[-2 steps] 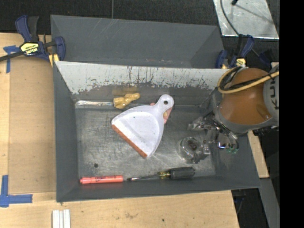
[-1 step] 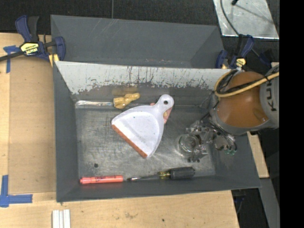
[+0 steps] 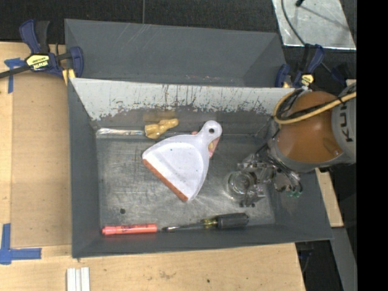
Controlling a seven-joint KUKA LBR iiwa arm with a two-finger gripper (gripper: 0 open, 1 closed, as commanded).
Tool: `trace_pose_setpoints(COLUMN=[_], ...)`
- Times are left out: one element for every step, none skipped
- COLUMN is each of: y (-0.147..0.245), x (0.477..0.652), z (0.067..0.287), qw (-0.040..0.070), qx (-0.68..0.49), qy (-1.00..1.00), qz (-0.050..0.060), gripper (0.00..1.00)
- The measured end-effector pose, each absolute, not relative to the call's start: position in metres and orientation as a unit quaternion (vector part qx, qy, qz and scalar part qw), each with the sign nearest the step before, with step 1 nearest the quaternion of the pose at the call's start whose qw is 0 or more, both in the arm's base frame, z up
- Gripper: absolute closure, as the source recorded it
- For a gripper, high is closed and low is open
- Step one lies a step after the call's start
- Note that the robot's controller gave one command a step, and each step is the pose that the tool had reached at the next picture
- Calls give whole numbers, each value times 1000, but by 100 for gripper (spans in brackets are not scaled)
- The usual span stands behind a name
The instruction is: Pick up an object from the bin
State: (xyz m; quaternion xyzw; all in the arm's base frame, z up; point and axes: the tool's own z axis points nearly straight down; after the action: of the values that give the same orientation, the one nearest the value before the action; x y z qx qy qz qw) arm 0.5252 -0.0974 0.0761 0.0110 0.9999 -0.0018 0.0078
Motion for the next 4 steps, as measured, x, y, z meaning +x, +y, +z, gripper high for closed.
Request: trace_pose_setpoints(y=[-97,-97,-97,-97], x=[525,522,522,523], z=[78,90,108,127], qw=[7,0,-1,1], qx=[11,10,10,10], qy=[1000,1000,1000,1000], qz=[-2,0,0,0], gripper=[100,100,100,100])
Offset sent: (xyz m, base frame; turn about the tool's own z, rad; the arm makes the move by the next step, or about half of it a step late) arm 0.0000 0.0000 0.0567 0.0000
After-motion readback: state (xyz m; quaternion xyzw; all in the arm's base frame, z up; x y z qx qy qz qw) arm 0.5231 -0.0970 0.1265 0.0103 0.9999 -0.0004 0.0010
